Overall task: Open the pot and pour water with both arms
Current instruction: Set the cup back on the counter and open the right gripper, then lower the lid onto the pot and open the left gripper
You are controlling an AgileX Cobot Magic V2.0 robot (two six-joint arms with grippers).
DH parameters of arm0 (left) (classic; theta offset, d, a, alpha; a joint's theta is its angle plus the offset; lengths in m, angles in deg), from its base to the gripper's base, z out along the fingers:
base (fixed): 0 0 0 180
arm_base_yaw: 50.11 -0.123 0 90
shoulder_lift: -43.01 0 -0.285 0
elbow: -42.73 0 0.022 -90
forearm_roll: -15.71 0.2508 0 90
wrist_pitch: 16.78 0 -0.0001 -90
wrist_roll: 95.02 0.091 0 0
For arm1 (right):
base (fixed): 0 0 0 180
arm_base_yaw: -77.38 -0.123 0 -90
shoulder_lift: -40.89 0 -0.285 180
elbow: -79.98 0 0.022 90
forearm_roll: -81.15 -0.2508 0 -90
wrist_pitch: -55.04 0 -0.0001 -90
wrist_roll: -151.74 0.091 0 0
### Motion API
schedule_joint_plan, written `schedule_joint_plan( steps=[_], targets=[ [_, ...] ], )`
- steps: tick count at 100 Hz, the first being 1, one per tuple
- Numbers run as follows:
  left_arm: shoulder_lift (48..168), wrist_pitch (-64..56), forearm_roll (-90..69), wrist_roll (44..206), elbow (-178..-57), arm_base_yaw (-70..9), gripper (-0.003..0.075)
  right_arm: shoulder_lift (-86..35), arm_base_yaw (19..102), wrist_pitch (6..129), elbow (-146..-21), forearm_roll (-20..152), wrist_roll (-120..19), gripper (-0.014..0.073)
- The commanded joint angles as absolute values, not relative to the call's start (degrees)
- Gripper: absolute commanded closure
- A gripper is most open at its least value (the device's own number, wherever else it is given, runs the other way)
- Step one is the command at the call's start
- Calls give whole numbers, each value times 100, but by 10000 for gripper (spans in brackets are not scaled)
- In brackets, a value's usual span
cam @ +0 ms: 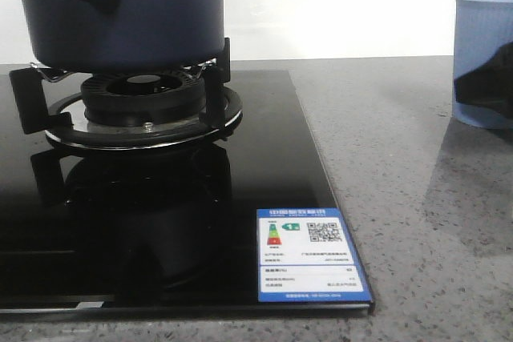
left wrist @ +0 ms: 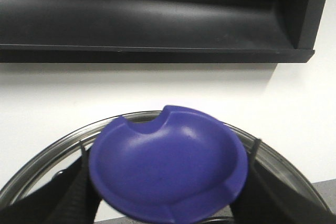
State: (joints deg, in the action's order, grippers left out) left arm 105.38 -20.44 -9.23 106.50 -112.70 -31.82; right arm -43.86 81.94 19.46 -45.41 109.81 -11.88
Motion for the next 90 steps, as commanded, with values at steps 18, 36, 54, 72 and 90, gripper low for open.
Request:
schedule_joint_plan(
  steps=[18, 36, 54, 72, 90],
  targets=[
    [10434, -2606, -904, 10627, -11491, -3213, 358, -3455, 8234, 2174, -4207, 10890, -808, 5],
    [10434, -2606, -904, 10627, -11491, -3203, 358, -2663, 8234, 2522, -3855, 10904, -567, 5],
    [10507, -2606, -904, 10627, -11491, -2860, 358, -1628, 8234, 3086, -3612, 11107, -115, 5],
    [10873, -2660, -904, 10627, -11491, -2314, 358, -617, 8234, 3522, -3557, 11738, 529, 5],
    [11415, -2787, -904, 10627, -11491, -1924, 358, 89, 8234, 3712, -3557, 12037, 913, 5]
  ],
)
